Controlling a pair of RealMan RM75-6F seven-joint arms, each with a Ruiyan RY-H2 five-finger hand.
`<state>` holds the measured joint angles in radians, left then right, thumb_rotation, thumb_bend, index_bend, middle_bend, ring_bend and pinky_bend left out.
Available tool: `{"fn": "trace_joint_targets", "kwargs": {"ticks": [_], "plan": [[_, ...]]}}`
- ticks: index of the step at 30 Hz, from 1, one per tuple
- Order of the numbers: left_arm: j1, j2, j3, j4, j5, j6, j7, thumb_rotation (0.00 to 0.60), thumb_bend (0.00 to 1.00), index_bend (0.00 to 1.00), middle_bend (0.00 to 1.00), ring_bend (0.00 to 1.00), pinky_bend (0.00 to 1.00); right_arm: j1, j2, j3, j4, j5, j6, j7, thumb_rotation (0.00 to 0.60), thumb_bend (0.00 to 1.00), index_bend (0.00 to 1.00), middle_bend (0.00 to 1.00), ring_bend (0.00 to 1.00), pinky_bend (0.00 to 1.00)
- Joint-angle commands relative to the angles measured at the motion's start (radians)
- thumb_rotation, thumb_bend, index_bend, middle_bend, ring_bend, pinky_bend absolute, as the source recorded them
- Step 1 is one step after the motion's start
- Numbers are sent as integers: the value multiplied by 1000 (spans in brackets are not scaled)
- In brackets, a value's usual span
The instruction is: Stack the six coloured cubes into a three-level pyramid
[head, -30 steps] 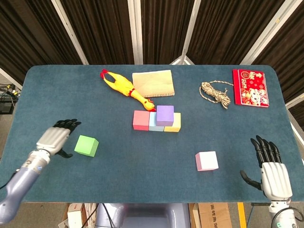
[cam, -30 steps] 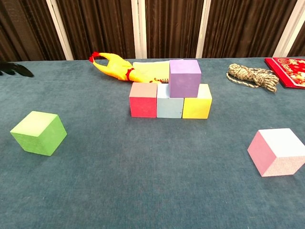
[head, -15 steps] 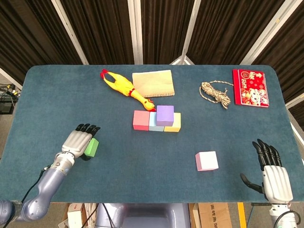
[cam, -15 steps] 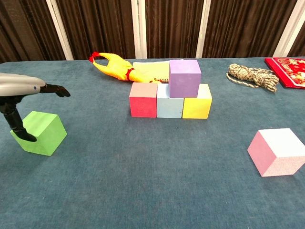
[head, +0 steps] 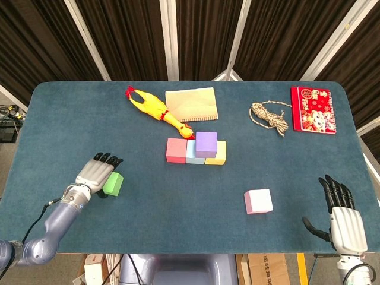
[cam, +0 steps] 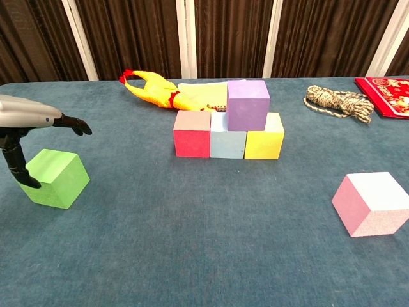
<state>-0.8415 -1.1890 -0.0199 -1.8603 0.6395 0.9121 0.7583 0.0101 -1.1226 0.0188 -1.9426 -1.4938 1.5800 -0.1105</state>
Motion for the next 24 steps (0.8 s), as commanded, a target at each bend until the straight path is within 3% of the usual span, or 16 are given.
{"fn": "trace_joint_targets", "kwargs": {"ticks": [1, 24], "plan": [[-4, -6, 3, 12, 4, -11, -19, 600, 181, 110, 117, 0, 0, -2, -2, 2, -4, 2, -3, -4, 600, 249, 35, 26, 2, 0], [1, 17, 53, 92, 92, -76, -160, 600, 262, 217, 185, 0, 0, -18, -24, 22, -19, 30, -2, -43, 600, 249, 43, 26, 2, 0]]}}
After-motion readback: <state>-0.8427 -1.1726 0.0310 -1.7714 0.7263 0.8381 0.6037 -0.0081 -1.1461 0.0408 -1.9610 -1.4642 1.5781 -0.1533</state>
